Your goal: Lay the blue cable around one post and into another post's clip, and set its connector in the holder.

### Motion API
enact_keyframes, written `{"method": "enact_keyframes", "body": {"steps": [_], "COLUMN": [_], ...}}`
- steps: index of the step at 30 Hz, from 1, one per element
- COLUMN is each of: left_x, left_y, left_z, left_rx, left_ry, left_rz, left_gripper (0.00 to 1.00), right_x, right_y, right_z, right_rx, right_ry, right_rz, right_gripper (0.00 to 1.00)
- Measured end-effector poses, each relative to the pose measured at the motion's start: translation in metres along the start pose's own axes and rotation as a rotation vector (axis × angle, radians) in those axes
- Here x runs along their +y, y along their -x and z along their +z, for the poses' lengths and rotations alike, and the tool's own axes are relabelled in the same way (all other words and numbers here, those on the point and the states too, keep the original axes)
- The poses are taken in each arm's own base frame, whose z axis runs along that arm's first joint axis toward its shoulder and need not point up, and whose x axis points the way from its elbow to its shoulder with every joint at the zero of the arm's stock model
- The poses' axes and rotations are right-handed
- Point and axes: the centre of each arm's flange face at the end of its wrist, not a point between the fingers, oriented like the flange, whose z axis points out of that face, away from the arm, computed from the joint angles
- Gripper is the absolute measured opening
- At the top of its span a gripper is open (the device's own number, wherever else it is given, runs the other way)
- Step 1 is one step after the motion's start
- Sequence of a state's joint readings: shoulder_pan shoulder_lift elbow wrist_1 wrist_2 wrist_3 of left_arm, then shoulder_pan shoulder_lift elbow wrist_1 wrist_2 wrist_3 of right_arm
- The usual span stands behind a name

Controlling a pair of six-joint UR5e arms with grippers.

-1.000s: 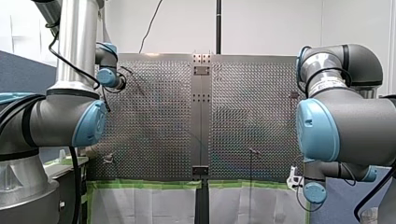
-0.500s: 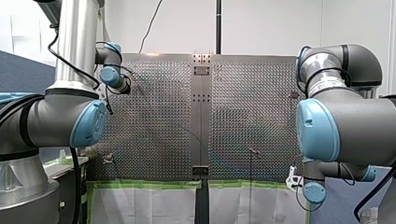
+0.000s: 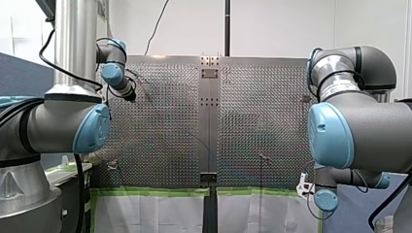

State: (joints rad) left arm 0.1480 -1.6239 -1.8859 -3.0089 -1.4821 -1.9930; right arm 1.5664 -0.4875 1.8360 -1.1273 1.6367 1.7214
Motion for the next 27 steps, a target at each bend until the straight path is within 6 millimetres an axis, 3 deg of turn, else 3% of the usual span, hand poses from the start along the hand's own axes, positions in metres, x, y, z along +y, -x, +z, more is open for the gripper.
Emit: {"method": "enact_keyframes", "body": {"steps": [7,12,27], "left_x": [0.002,-0.002,-0.033], "left_y": [-0.009,-0.001,0.080], "left_z": [-0.030,-0.045,-0.085], "left_rx": [0.031,0.023,-0.100], "left_ry": [0.061,0.090,0.105], "left_rz": [0.028,0.064,0.133], "left_gripper": [1.00,1.00,1.00], "right_x": [-0.001,-0.003,-0.007], "right_y": [0.000,0.000,0.000], "right_z": [0.000,0.000,0.001], "right_rx": [-0.002,-0.003,-0.009], "right_ry": [-0.002,-0.007,-0.022], "right_rz": [0.004,0.005,0.003], "right_gripper": [0.00,0.00,0.00]}}
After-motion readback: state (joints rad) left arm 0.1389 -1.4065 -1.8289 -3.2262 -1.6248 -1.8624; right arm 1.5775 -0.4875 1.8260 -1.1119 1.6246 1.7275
